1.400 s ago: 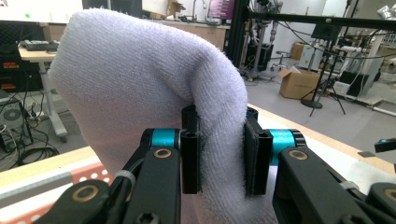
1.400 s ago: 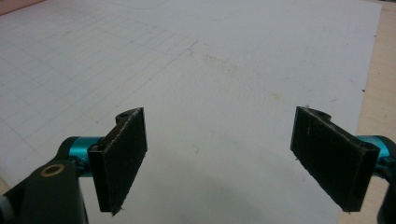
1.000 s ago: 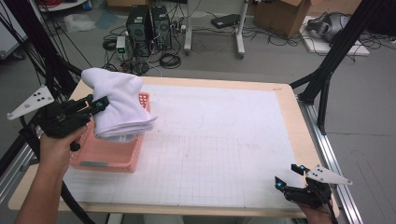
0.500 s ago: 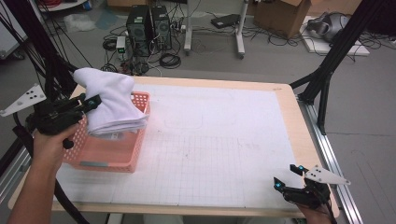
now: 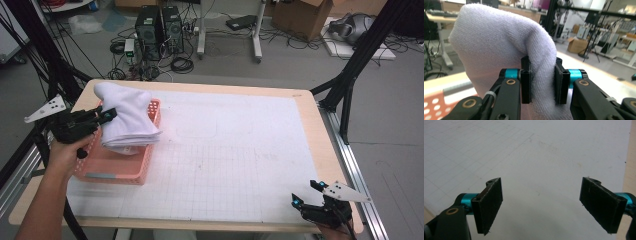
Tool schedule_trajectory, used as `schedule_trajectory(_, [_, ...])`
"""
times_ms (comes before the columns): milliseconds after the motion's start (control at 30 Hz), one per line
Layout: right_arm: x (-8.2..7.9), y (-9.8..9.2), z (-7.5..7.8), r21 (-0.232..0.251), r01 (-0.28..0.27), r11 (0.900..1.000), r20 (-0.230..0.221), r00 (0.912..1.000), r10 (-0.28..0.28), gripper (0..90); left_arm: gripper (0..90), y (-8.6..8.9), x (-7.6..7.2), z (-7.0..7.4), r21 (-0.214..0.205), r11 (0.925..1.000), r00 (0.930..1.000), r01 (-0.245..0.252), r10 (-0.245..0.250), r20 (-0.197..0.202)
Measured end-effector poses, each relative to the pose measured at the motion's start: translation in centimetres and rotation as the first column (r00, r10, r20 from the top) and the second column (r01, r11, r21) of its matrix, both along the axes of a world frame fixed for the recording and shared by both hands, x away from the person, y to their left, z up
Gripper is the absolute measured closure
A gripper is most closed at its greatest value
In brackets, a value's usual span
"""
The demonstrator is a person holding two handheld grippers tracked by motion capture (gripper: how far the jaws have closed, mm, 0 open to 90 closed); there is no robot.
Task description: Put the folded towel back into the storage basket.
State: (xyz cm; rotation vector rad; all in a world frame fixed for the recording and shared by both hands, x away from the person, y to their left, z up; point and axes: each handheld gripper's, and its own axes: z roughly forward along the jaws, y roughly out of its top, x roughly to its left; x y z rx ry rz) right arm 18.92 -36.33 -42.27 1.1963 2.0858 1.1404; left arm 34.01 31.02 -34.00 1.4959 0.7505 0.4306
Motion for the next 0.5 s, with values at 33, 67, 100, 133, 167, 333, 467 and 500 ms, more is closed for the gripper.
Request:
schedule_trajectory(33, [0.0, 0.1, 0.1, -0.004, -0.006, 1.0000, 0.009, 0.9999, 0.006, 17.5, 72.4, 0.0, 0.0, 0.0, 0.000, 1.0000, 1.0000, 0.000, 0.000, 0.000])
schedule_trajectory(67, [0.0, 0.3, 0.1, -0.003, -0.010, 0.9999, 0.009, 0.9999, 0.010, 17.5, 72.4, 0.3, 0.2, -0.7, 0.004, 0.9999, 0.9999, -0.013, 0.013, -0.009])
schedule_trajectory(100, [0.0, 0.5, 0.2, -0.003, -0.011, 0.9999, 0.009, 0.9999, 0.011, 17.5, 72.4, 0.4, 0.3, -0.9, 0.003, 0.9998, 0.9998, -0.017, 0.017, -0.011])
schedule_trajectory(133, [0.0, 0.6, 0.2, -0.005, -0.011, 0.9999, 0.009, 0.9999, 0.011, 17.5, 72.4, 0.5, 0.3, -1.1, 0.016, 0.9997, 0.9998, -0.019, 0.020, -0.010])
schedule_trajectory(167, [0.0, 0.7, 0.1, -0.005, -0.016, 0.9998, 0.007, 0.9998, 0.017, 17.5, 72.3, 0.6, 0.3, -1.3, 0.022, 0.9995, 0.9996, -0.023, 0.023, -0.012])
schedule_trajectory(333, [0.1, 0.5, 0.0, -0.006, -0.016, 0.9999, 0.002, 0.9999, 0.016, 17.5, 71.9, 1.3, 0.3, -2.3, 0.041, 0.9979, 0.9983, -0.051, 0.052, -0.026])
schedule_trajectory(467, [0.0, 0.4, 0.1, -0.001, -0.017, 0.9999, 0.009, 0.9998, 0.017, 17.5, 71.8, 2.0, 0.4, -2.9, 0.055, 0.9955, 0.9949, -0.078, 0.081, -0.060])
schedule_trajectory(500, [0.0, 0.4, 0.1, -0.003, -0.016, 0.9999, 0.010, 0.9998, 0.016, 17.5, 71.8, 2.3, 0.4, -3.0, 0.054, 0.9949, 0.9939, -0.085, 0.089, -0.065])
